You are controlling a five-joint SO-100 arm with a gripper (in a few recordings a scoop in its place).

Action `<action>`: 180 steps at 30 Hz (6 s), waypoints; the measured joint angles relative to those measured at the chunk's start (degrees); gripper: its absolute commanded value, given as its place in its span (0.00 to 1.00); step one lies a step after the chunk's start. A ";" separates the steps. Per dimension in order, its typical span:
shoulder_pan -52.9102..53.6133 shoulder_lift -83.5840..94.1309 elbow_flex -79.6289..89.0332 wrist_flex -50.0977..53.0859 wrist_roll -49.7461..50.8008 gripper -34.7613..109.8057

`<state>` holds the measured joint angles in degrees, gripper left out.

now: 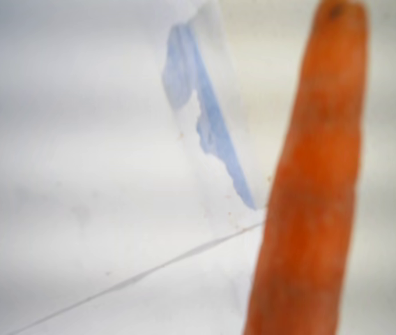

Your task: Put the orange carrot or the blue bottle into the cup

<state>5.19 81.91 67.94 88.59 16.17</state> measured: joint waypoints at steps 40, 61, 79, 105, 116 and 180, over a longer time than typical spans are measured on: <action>37.09 11.60 0.00 -1.58 -19.16 0.26; 40.17 -3.16 -14.24 4.04 -18.98 0.31; 40.96 -16.61 -32.52 9.23 -19.07 0.34; 40.96 -15.73 -32.87 10.28 -19.07 0.34; 40.96 -7.56 -32.87 10.28 -19.07 0.26; -0.79 104.50 94.57 -27.07 -9.49 0.27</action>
<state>4.39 186.42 162.51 61.52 6.68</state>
